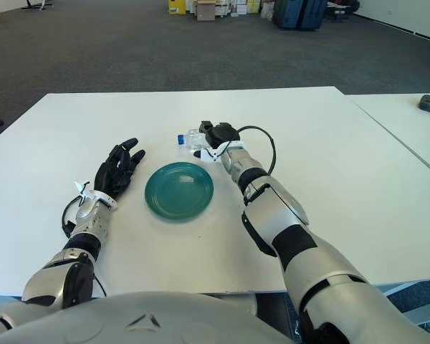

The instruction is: Put the bottle into the plate.

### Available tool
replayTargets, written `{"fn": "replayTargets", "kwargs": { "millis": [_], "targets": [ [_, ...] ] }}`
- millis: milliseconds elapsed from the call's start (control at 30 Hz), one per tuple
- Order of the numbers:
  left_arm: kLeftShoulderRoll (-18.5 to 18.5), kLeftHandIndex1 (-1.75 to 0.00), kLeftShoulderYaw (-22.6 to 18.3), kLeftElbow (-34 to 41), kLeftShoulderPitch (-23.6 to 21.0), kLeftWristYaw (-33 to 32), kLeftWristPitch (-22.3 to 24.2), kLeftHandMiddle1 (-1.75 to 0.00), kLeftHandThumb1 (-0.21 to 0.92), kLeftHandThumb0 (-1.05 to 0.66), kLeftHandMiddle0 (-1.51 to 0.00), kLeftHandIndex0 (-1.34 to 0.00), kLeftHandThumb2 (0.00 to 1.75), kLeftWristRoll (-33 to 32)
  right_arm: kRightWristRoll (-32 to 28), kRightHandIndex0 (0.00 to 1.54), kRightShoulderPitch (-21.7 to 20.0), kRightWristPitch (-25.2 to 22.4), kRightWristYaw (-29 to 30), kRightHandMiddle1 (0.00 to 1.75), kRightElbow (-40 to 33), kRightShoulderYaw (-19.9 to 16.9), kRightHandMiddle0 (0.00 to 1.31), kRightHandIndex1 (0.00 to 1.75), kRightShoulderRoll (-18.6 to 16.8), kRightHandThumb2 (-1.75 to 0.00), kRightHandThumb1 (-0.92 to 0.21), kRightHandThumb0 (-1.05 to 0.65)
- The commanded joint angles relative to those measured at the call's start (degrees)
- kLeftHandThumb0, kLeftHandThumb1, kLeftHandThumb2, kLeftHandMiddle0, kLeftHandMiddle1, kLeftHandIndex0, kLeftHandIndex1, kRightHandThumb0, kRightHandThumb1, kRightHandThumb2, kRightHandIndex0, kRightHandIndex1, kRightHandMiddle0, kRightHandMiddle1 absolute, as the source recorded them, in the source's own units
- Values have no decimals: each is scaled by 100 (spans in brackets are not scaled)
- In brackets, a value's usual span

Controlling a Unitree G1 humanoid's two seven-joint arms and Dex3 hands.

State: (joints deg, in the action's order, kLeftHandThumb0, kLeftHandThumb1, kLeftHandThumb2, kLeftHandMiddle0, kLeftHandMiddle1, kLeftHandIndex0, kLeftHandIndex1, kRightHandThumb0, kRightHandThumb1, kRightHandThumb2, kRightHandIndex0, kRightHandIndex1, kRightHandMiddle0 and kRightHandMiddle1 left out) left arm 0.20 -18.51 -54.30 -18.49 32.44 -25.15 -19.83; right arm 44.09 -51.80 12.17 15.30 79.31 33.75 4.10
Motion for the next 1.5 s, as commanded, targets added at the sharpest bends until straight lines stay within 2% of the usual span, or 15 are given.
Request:
{"fn": "replayTargets", "kwargs": {
  "millis": [0,167,267,600,1467],
  "targets": [
    [-28,-94,20,26,288,16,189,-69,92,-64,-53,-17,62,-44,133,6,203,-88,-320,26,112,123,0,1,51,-89,-92,-96],
    [-19,-95,22,216,394,73,272,-71,92,-64,-54,-18,61,-89,189,1,319,-162,-632,6,124,227,0,0,82,-96,-92,-101],
    [-10,-96,27,313,445,99,301,-72,92,-63,-56,-19,61,-104,135,0,371,-191,-819,2,123,204,0,0,92,-100,-92,-104],
    [44,-98,48,481,535,173,404,-75,92,-63,-57,-21,60,-154,30,0,381,-272,-1120,0,108,98,0,0,60,-102,-92,-105],
    [98,-103,-26,342,465,362,479,-79,92,-64,-56,-24,60,-321,97,0,157,-171,-914,0,88,157,0,0,123,-102,-92,-105]
  ]
}}
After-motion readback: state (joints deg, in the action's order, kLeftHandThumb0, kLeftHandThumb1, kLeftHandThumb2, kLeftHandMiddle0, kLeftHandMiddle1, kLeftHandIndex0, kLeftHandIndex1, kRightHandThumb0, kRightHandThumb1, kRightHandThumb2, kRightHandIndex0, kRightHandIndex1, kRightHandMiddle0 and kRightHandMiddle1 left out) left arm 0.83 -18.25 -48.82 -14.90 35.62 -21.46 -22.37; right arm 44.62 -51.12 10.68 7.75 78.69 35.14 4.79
